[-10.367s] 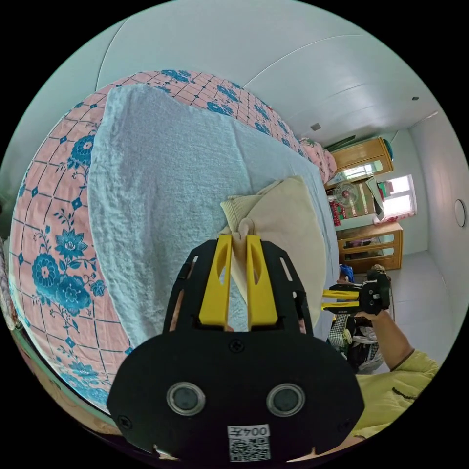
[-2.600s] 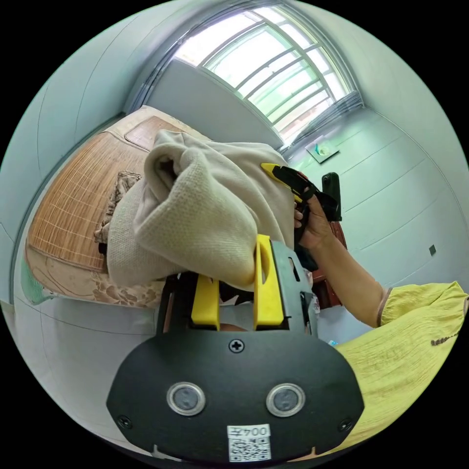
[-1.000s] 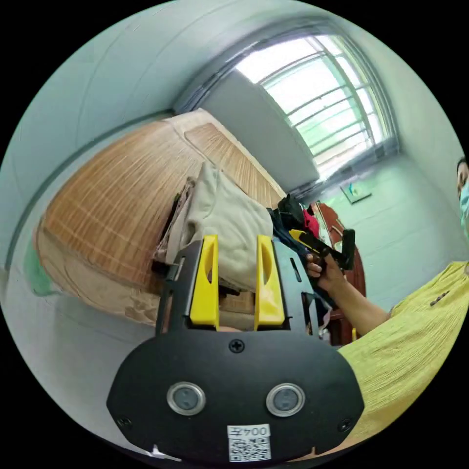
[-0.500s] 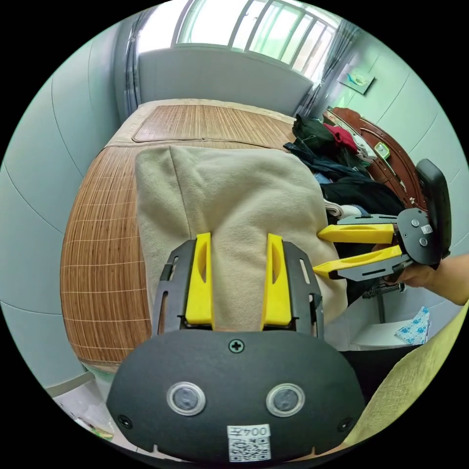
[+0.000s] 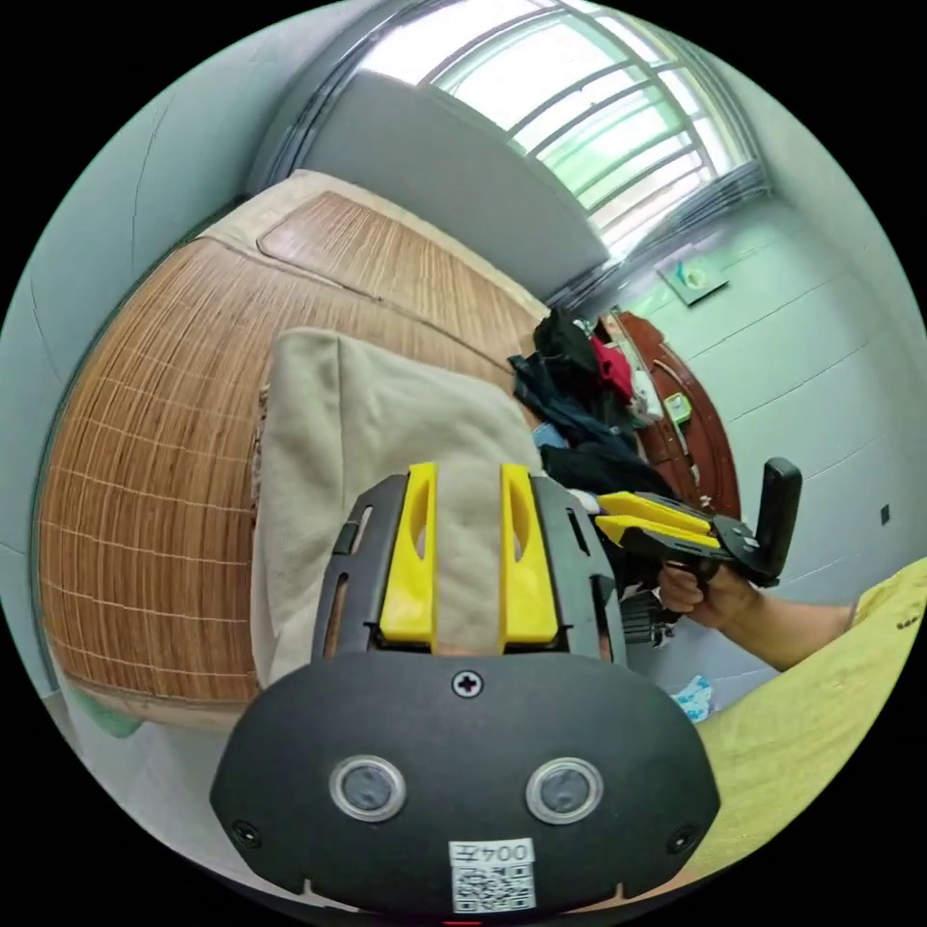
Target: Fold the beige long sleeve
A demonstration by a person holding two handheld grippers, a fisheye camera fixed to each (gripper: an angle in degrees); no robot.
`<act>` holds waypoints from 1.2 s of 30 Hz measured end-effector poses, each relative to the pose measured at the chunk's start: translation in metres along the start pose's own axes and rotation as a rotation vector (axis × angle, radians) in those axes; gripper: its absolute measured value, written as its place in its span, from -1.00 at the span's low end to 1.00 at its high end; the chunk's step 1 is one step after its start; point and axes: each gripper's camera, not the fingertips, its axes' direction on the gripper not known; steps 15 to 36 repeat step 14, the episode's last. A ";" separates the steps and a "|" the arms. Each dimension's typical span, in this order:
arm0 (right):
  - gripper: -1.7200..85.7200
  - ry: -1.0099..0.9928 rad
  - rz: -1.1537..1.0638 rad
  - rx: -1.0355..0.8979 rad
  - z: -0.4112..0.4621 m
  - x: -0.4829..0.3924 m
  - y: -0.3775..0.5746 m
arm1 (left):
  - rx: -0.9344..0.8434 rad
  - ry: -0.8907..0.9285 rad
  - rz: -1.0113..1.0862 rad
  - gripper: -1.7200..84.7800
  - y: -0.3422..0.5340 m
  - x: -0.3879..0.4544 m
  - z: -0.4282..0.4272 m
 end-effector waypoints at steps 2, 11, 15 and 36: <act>-0.76 -0.066 0.100 0.162 -0.059 0.027 0.026 | 0.043 0.091 0.071 -0.82 -0.010 0.032 -0.032; -0.79 -0.027 0.739 0.546 -0.201 0.208 0.236 | -0.070 0.183 0.233 -0.95 -0.008 0.221 -0.032; -0.70 -0.049 0.993 0.655 -0.216 0.284 0.330 | -0.105 0.265 0.190 -0.96 -0.007 0.270 0.002; -0.70 -0.049 0.993 0.655 -0.216 0.284 0.330 | -0.105 0.265 0.190 -0.96 -0.007 0.270 0.002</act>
